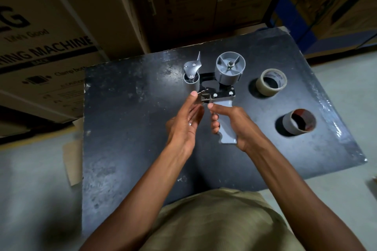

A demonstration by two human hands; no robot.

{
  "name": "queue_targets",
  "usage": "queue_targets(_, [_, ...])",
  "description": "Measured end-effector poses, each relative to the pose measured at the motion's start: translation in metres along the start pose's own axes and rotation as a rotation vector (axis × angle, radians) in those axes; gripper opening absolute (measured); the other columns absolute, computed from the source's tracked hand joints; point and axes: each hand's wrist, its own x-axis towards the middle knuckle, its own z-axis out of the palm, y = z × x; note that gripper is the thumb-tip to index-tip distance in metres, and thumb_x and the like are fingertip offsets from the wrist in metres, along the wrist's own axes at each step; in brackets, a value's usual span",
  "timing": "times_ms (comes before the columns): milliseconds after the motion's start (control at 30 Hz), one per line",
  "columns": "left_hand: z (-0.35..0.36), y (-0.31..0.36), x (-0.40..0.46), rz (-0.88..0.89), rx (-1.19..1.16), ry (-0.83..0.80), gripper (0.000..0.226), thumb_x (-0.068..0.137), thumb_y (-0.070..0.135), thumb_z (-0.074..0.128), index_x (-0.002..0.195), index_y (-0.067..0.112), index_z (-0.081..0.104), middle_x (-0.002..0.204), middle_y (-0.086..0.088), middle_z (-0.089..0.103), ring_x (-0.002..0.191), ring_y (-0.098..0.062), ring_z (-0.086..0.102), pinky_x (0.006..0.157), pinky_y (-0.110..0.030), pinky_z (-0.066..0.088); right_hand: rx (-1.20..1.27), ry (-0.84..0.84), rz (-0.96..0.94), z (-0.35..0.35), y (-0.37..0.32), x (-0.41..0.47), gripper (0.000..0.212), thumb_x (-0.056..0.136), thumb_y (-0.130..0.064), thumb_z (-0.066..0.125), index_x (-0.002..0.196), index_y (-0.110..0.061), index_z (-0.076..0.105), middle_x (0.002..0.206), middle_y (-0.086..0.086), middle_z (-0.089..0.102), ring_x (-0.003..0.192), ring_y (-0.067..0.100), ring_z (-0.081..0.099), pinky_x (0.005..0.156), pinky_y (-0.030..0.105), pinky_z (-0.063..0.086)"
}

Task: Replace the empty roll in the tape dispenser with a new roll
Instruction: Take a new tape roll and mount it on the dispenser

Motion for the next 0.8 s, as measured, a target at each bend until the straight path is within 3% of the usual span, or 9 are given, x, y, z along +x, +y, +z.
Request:
queue_targets(267, [-0.001, -0.008, -0.001, -0.032, -0.033, -0.01, 0.02, 0.084, 0.018, 0.08, 0.092, 0.002, 0.072, 0.096, -0.014, 0.079, 0.105, -0.022, 0.074, 0.085, -0.025, 0.061, -0.02, -0.006, -0.018, -0.006, 0.004, 0.012, 0.011, 0.09, -0.011, 0.071, 0.083, -0.009, 0.063, 0.064, 0.004, 0.052, 0.051, 0.016, 0.048, 0.046, 0.026, 0.043])
queue_targets(333, [-0.007, -0.009, 0.006, -0.035, 0.003, -0.013, 0.026, 0.085, 0.023, 0.079, 0.097, 0.003, 0.07, 0.091, -0.009, 0.079, 0.107, -0.02, 0.072, 0.086, -0.026, 0.061, -0.047, -0.005, -0.015, -0.007, 0.007, 0.017, 0.012, 0.089, -0.01, 0.071, 0.081, -0.01, 0.062, 0.063, 0.004, 0.052, 0.05, 0.016, 0.048, 0.046, 0.026, 0.042])
queue_targets(433, [-0.024, -0.013, 0.02, -0.033, 0.078, 0.019, 0.048, 0.086, 0.038, 0.075, 0.117, 0.002, 0.067, 0.111, -0.011, 0.073, 0.11, -0.019, 0.07, 0.091, -0.028, 0.058, -0.098, 0.011, -0.027, -0.01, 0.016, 0.025, 0.008, 0.089, -0.006, 0.068, 0.085, -0.007, 0.061, 0.062, 0.004, 0.052, 0.049, 0.017, 0.047, 0.044, 0.025, 0.041])
queue_targets(567, [-0.06, -0.023, 0.044, 0.048, 0.162, 0.087, 0.053, 0.095, 0.043, 0.064, 0.129, 0.003, 0.062, 0.122, -0.015, 0.069, 0.102, -0.018, 0.071, 0.083, -0.026, 0.058, -0.166, 0.028, -0.028, -0.019, 0.036, 0.038, 0.006, 0.087, -0.004, 0.065, 0.092, -0.004, 0.062, 0.061, 0.004, 0.054, 0.047, 0.017, 0.049, 0.044, 0.025, 0.042])
queue_targets(800, [-0.102, -0.034, 0.069, 0.124, 0.321, 0.148, 0.039, 0.103, 0.034, 0.052, 0.122, 0.002, 0.066, 0.112, -0.016, 0.073, 0.086, -0.019, 0.073, 0.076, -0.027, 0.059, -0.25, 0.037, 0.049, -0.036, 0.076, 0.062, 0.013, 0.086, -0.004, 0.065, 0.074, -0.008, 0.061, 0.063, 0.007, 0.056, 0.047, 0.018, 0.051, 0.043, 0.025, 0.043])
